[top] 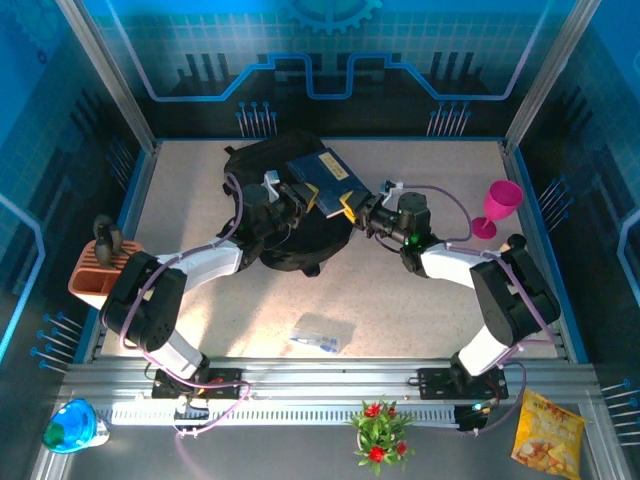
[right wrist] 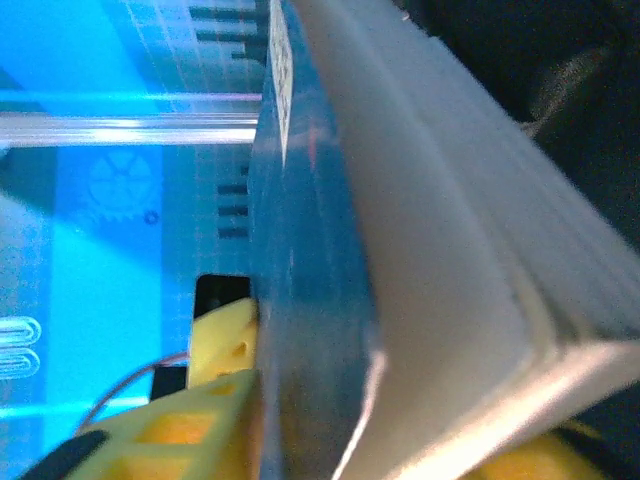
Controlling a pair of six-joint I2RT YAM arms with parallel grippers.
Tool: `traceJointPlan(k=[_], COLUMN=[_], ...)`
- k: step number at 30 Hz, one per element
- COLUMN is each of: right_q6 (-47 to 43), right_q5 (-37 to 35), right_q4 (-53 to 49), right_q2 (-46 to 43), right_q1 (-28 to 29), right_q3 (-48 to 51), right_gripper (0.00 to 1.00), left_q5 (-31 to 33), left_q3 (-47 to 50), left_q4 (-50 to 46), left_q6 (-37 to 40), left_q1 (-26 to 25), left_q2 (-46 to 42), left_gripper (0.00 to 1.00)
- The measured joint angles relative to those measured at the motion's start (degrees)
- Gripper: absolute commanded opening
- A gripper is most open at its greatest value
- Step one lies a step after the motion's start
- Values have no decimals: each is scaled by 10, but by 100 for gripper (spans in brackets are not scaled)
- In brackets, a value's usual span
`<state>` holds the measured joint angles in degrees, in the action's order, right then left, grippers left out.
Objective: Pack the student bag
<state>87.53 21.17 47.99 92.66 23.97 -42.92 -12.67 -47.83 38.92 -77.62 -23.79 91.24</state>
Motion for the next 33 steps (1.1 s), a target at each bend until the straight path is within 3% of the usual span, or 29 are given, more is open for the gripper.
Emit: traceJointPlan(k=[2, 5, 11, 20, 33], right_q6=[-10, -37, -113, -229, -277], right_q5=[1, 1, -7, -31, -42], right_q4=[-5, -43, -138, -308, -417], right_q2=[-1, -12, -112, -246, -287], right_q1=[0, -5, -53, -147, -184], right_q3=[0, 1, 29, 39, 58], right_gripper=[11, 10, 8, 8, 8], left_q5=[0, 7, 26, 19, 3], left_q3=[0, -10, -97, -211, -317], left_q4=[-18, -96, -304, -497, -643], left_q6=[14, 66, 236, 439, 588], left_q1=[0, 1, 1, -7, -68], left_q2=[-1, -12, -26, 13, 144], left_gripper=[37, 58, 71, 72, 51])
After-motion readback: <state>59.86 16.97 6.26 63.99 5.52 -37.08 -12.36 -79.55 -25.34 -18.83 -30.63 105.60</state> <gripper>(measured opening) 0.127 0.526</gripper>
